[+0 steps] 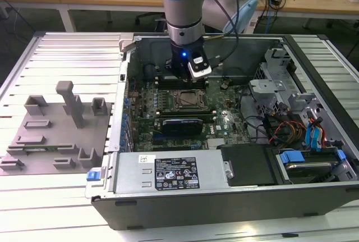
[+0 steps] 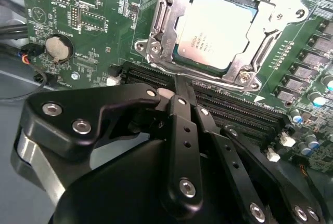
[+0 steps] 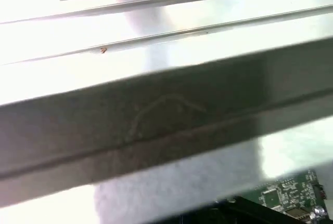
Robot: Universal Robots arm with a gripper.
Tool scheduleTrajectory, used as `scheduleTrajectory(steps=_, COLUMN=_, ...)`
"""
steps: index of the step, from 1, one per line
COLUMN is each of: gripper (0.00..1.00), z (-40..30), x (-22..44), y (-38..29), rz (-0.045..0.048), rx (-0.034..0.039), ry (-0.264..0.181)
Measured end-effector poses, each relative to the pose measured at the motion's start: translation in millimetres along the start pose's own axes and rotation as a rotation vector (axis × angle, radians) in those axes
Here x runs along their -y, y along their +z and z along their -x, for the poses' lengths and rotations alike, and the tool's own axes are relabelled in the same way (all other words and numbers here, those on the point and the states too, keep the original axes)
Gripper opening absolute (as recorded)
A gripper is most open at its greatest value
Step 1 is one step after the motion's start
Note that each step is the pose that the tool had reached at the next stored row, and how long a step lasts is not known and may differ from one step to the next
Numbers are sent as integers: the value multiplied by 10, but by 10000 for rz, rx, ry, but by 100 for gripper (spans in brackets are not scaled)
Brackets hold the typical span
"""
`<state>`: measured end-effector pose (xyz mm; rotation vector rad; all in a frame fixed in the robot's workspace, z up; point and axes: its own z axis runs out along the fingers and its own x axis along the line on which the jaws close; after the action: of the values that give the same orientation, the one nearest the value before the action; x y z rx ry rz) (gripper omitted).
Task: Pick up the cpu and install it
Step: 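Install the first cpu locking lever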
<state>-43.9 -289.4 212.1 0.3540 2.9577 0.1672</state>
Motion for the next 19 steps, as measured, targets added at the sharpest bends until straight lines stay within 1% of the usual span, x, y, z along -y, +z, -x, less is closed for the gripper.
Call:
scheduleTrajectory(steps=1, gripper=11, z=8, x=-7, y=-50, rz=0, rx=0, ry=0)
scheduleTrajectory(steps=3, gripper=11, z=16, x=-14, y=-108, rz=-1, rx=0, ry=0)
scheduleTrajectory(steps=4, gripper=11, z=20, x=-17, y=-127, rz=-17, rx=4, ry=-5)
scheduleTrajectory(steps=7, gripper=11, z=20, x=-17, y=-129, rz=-55, rx=8, ry=-8)
scheduleTrajectory(steps=8, gripper=11, z=21, x=-18, y=-129, rz=-152, rx=-28, ry=-16)
scheduleTrajectory(steps=9, gripper=11, z=25, x=-19, y=-128, rz=-371, rx=-180, ry=-30)
scheduleTrajectory(steps=10, gripper=11, z=30, x=-20, y=-127, rz=-542, rx=-347, ry=-34)
scheduleTrajectory(steps=11, gripper=11, z=36, x=-19, y=-126, rz=-615, rx=-452, ry=-33)
scheduleTrajectory(steps=12, gripper=11, z=47, x=-18, y=-124, rz=-678, rx=-575, ry=-29)
scheduleTrajectory(steps=15, gripper=11, z=80, x=1, y=-119, rz=-842, rx=-929, ry=-32)
scheduleTrajectory(steps=17, gripper=11, z=99, x=38, y=-118, rz=-921, rx=-1118, ry=-32)
scheduleTrajectory(steps=18, gripper=11, z=108, x=62, y=-119, rz=-950, rx=-1190, ry=-33)
scheduleTrajectory(steps=19, gripper=11, z=117, x=84, y=-119, rz=-966, rx=-1242, ry=-33)
